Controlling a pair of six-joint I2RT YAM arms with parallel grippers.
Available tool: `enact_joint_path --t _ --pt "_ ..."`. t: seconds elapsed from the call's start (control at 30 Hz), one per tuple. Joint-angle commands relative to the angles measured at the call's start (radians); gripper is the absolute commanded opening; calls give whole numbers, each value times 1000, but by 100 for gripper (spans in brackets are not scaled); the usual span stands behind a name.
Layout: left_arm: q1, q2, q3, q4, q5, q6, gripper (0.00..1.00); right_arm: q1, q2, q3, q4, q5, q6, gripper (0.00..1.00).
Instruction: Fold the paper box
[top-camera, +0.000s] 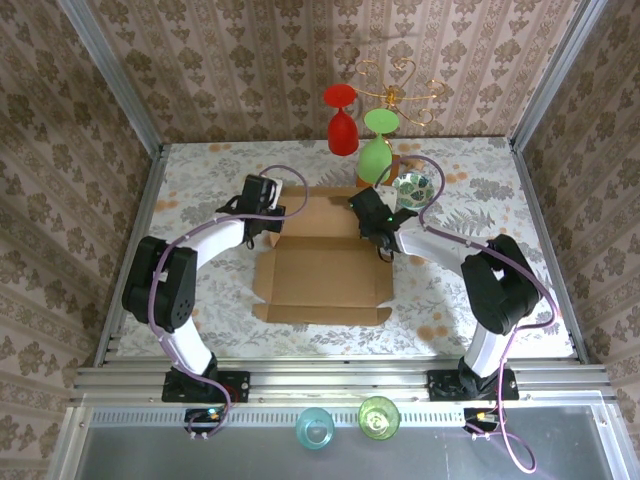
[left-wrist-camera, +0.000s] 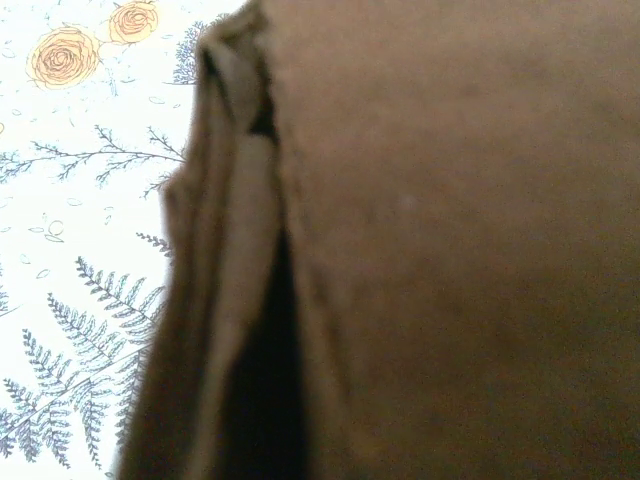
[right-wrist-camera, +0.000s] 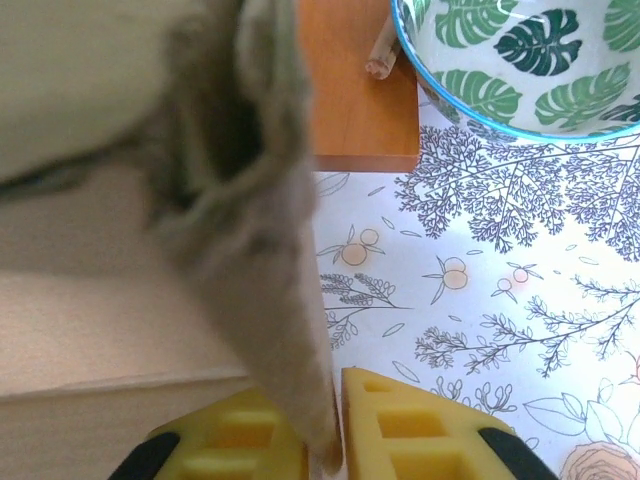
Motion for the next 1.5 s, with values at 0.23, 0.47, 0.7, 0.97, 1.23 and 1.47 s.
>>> enact_joint_path --t 0.23,0.47,0.7,0.97,1.23,1.47 --pt "-3 60 46 -115 33 59 0 -78 6 -22 99 -104 -67 23" --pt "-2 68 59 -125 39 53 0 -88 43 17 79 -111 -85 21" --pt "-2 82 89 -158 22 29 0 -84 79 88 -113 50 -1 0" --pt "-7 65 105 -177 52 -37 14 -67 74 126 -281 85 112 0" --pt "2 -57 133 -289 125 -275 46 -61 25 87 -295 5 179 0" --pt "21 -175 120 -364 178 -388 60 -60 19 97 -329 -54 240 0"
